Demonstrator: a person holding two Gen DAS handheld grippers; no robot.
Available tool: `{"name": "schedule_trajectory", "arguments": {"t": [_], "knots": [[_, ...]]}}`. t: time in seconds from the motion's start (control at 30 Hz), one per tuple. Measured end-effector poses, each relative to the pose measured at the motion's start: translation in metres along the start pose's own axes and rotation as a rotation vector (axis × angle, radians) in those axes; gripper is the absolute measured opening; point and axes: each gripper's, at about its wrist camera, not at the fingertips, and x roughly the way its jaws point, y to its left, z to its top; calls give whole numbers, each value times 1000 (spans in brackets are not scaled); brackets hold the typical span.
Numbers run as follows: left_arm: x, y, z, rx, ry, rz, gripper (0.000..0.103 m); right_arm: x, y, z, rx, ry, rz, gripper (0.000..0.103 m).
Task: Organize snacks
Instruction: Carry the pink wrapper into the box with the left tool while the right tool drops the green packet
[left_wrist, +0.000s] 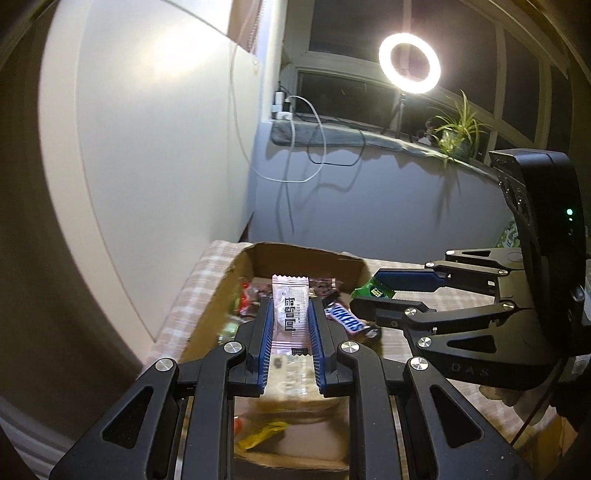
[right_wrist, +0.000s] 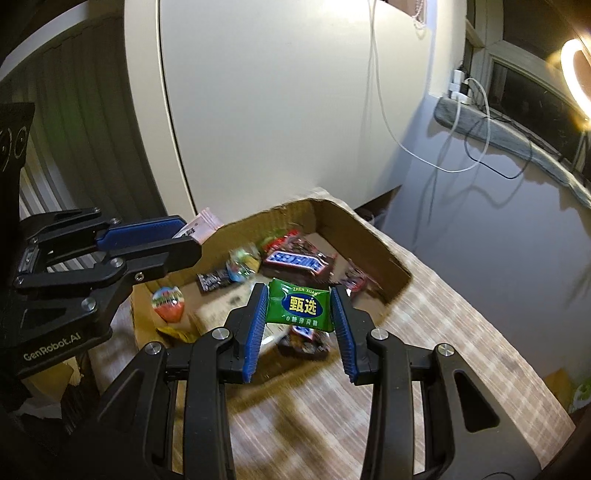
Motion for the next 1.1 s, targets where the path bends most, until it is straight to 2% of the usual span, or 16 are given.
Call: {"name": "schedule_trajectory", "arguments": {"t": [0.53, 0.73, 0.83, 0.97, 1.03, 1.07, 1.1], "knots": [[12, 19, -2, -35, 23, 28, 18, 36, -8, 11, 51, 44, 64, 37], [14, 20, -4, -35, 28, 39, 19, 40, -12, 11, 56, 48, 61, 44], [13, 21, -4, -39, 28, 48, 27, 41, -13, 12, 53, 44, 53, 55], [12, 24, -4, -43, 27, 57, 29, 41, -14, 12, 51, 41, 43, 64], [11, 25, -4, -45, 25, 64, 40, 40, -14, 12, 49, 38, 36, 68], [10, 25, -4, -47, 19, 69, 51, 40, -13, 12, 47, 35, 30, 71], [10, 25, -4, -49, 16, 73, 54, 39, -13, 13, 45, 33, 23, 74]]}}
